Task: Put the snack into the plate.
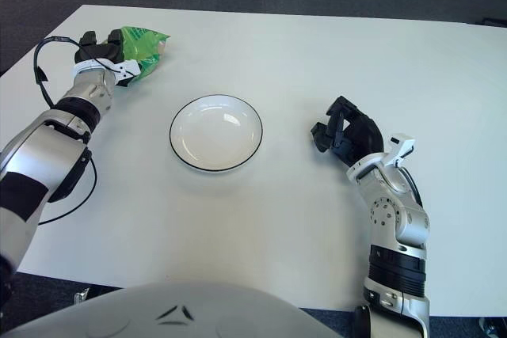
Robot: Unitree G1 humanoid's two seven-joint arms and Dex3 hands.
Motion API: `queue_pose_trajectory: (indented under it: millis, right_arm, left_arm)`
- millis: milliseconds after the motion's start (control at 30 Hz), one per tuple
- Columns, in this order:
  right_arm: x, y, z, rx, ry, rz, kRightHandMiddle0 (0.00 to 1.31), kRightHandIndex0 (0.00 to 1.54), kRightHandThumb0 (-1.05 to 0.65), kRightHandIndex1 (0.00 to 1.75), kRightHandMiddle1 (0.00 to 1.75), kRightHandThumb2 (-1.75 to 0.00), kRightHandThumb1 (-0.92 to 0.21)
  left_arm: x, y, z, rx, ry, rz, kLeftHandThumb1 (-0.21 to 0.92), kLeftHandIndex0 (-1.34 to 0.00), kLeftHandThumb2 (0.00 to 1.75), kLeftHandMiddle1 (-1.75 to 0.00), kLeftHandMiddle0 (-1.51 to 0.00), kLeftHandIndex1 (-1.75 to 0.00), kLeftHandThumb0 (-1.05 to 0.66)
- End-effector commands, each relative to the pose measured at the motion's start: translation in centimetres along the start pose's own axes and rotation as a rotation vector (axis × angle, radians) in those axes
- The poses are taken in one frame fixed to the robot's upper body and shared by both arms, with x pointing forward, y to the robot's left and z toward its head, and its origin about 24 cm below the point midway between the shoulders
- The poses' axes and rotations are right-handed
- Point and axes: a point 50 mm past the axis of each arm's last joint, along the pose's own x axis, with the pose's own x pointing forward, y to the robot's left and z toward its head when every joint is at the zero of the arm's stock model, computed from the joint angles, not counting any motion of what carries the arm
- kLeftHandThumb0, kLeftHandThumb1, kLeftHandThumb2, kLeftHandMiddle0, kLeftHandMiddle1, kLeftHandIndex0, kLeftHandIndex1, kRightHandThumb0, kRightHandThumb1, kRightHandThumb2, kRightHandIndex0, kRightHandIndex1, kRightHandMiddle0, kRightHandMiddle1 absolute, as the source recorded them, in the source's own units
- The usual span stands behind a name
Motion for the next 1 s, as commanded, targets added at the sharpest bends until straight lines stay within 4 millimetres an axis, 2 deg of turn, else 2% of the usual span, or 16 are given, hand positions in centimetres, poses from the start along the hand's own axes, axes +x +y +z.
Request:
queue_pose_trajectory:
  millis: [0,233,333,467,600,767,967]
  right_arm:
    - [-0.91,-1.08,-3.49,0.036,0.165,-0.075,0.64,1.30,-0.49,1.75,1.75,-1.35,-0.29]
    - [-0.87,-1.12,-3.50,0.031,0.170,-0.074,0.64,1.30,-0.49,1.75,1.75,-1.35,-0.29]
    - [-0.87,-1.12,-3.50,0.032,0.170,-0.075,0.64,1.30,-0.49,1.75,1.75,-1.35,-0.29]
    - [-0.89,-1.11,-3.50,0.031,0.169,-0.078,0.64,1.30,-0.49,1.75,1.75,-1.35,-0.29]
    - [-0.89,-1.12,-3.50,0.030,0.170,-0.081,0.64,1.30,-0.49,1.75,1.75,-1.35,-0.29]
    - [-0.86,-1.06,-3.46,0.032,0.169,-0.079,0.64,1.30,-0.49,1.75,1.75,-1.35,-0.29]
    - [-0.93,-1.04,-3.50,0.034,0.167,-0.080,0.64,1.30,-0.49,1.75,1.75,-1.35,-0.29]
  left_arm:
    - [-0.10,-0.44,-0.31,-0.012,0.015,-0.013,0.92,0.00,1.07,-0.01,-0.02,-0.05,-1.05]
    - [-0.17,-0.64,-0.29,-0.059,0.024,-0.010,0.92,0.00,1.04,-0.08,-0.11,-0.19,-1.05]
    - [-0.17,-0.65,-0.30,-0.069,0.026,-0.008,0.92,0.00,1.03,-0.31,-0.04,-0.25,-1.05]
    - [-0.18,-0.64,-0.14,-0.073,0.021,-0.001,0.92,0.00,1.02,-0.50,-0.01,-0.33,-1.05]
    - [-0.14,-0.34,0.51,-0.077,0.010,0.011,0.92,0.00,1.01,-0.57,0.00,-0.39,-1.05]
    - [-0.12,-0.36,0.29,-0.080,0.012,0.005,0.92,0.00,1.01,-0.66,0.00,-0.41,-1.05]
    - [-0.12,-0.39,0.18,-0.068,0.009,-0.003,0.92,0.00,1.01,-0.85,0.00,-0.45,-1.05]
